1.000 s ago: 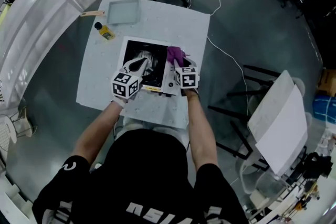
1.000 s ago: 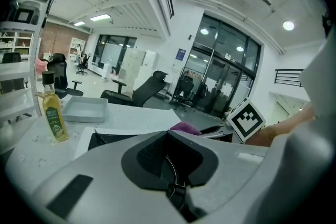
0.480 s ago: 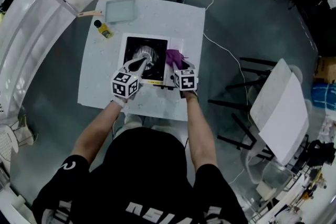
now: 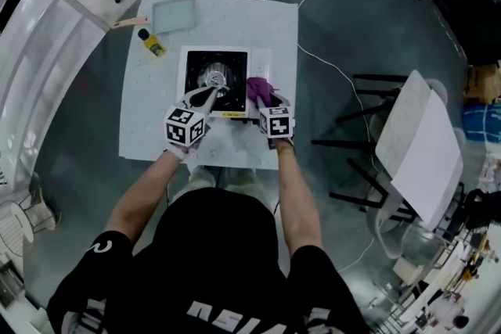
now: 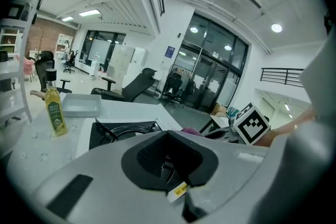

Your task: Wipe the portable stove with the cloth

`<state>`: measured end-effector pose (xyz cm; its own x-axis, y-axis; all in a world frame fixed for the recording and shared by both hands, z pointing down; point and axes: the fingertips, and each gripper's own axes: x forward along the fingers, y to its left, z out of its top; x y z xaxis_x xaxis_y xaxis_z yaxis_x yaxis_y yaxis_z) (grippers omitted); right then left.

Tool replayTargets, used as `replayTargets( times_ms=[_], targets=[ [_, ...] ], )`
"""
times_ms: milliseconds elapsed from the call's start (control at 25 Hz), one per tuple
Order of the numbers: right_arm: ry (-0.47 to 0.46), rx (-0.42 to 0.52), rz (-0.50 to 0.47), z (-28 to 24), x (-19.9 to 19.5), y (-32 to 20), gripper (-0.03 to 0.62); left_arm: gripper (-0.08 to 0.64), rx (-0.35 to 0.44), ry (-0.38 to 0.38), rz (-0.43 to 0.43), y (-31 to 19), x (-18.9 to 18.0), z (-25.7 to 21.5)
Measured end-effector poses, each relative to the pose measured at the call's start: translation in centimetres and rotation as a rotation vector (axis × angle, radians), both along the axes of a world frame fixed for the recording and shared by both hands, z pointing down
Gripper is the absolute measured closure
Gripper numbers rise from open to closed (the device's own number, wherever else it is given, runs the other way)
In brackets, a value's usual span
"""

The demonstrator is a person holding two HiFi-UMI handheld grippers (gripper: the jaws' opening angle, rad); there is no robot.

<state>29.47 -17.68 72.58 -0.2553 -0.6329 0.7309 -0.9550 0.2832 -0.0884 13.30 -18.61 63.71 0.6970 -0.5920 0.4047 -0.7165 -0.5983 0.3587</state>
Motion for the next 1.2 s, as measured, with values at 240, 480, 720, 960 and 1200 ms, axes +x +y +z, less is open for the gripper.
replayTargets(
  times_ms=[240,480,720,960,1200],
  targets=[
    [0.014,0.002,0.036,0.0,0.1,2.4,0.486,0.561,0.001,0.002,0.037,1.4,0.0,0.0],
    [-0.008,0.007,0.099,0.2,0.2,4.3,0.486,0.561,-0.002,0.005,0.076,2.9,-0.2,0.2],
    [-0.027,0.002,0.150,0.4,0.0,6.7,0.486,0.561,-0.001,0.002,0.105,4.4,-0.6,0.3],
    [-0.025,-0.010,0.163,0.5,-0.8,8.8,0.486,0.561,0.000,0.000,0.118,5.7,-1.3,0.4],
    [-0.023,-0.029,0.146,1.1,-2.9,10.6,0.486,0.561,-0.002,-0.004,0.121,7.1,-2.7,0.7]
  ],
)
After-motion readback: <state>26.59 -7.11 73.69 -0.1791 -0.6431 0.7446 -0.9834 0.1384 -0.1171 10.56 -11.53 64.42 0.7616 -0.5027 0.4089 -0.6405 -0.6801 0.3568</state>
